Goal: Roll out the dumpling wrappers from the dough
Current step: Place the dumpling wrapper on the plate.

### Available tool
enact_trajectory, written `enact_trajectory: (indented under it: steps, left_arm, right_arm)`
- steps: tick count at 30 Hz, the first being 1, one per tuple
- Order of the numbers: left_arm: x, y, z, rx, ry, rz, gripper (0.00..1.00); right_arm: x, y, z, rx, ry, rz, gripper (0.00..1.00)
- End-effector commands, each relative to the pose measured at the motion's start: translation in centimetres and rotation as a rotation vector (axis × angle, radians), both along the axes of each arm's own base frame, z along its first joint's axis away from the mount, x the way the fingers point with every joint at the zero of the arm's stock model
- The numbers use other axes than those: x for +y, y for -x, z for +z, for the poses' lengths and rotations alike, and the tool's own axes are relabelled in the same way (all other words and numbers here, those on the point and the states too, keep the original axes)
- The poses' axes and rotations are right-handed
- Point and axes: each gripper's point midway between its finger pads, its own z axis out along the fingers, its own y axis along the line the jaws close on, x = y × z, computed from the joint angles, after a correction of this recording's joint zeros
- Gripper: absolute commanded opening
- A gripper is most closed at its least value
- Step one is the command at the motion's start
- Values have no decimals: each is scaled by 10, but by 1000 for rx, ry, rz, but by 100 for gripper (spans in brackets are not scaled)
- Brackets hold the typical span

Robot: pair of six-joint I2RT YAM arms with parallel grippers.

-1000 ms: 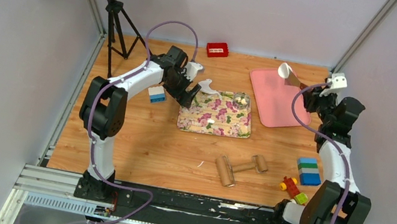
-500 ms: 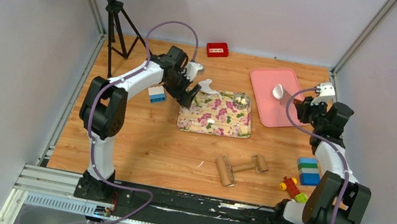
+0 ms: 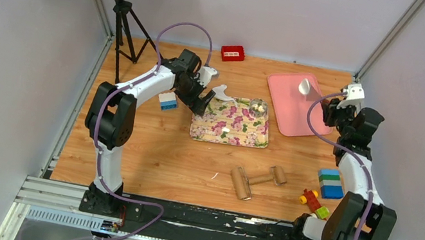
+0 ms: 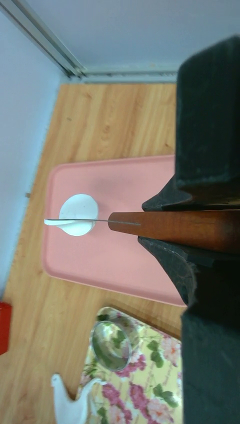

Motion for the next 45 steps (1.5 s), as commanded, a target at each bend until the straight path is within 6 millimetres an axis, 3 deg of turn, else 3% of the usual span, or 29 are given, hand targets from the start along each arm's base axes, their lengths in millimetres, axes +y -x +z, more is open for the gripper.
enact_trajectory:
  steps: [1, 4, 12, 20, 24, 27, 29, 31, 34, 36, 43, 45]
  left_arm:
    - [-5, 0, 1, 0, 12, 0, 100]
    - [-5, 0, 1, 2, 11, 1, 100]
    - [-6, 0, 0, 0, 6, -2, 100]
    - [-6, 0, -1, 4, 6, -2, 100]
    - [-7, 0, -2, 7, 6, -4, 100]
    - [-8, 1, -1, 4, 5, -6, 100]
    - [-8, 1, -1, 3, 4, -6, 100]
    - [-8, 1, 0, 3, 4, -6, 100]
    - [-7, 2, 0, 5, 3, -7, 100]
    - [-7, 3, 0, 3, 3, -8, 100]
    - [-8, 4, -1, 10, 8, -10, 100]
    - [-8, 4, -1, 11, 8, -9, 100]
  right_arm:
    - [3, 0, -60, 129, -18, 15, 0]
    - [3, 0, -67, 149, -4, 10, 0]
    - [-1, -4, 7, -11, 46, -5, 0]
    - [2, -5, 50, -39, 126, 38, 0]
    - [5, -4, 42, 51, 223, 33, 0]
    - [20, 0, 39, 44, 283, 77, 0]
    - [25, -2, 27, 87, 338, 73, 0]
    - [36, -2, 12, 179, 275, 153, 0]
    - [42, -6, -2, 171, 509, 67, 0]
    - [46, -5, -1, 167, 424, 77, 0]
    - [17, -17, 0, 165, 580, -90, 0]
    - [-1, -18, 17, 94, 632, -215, 0]
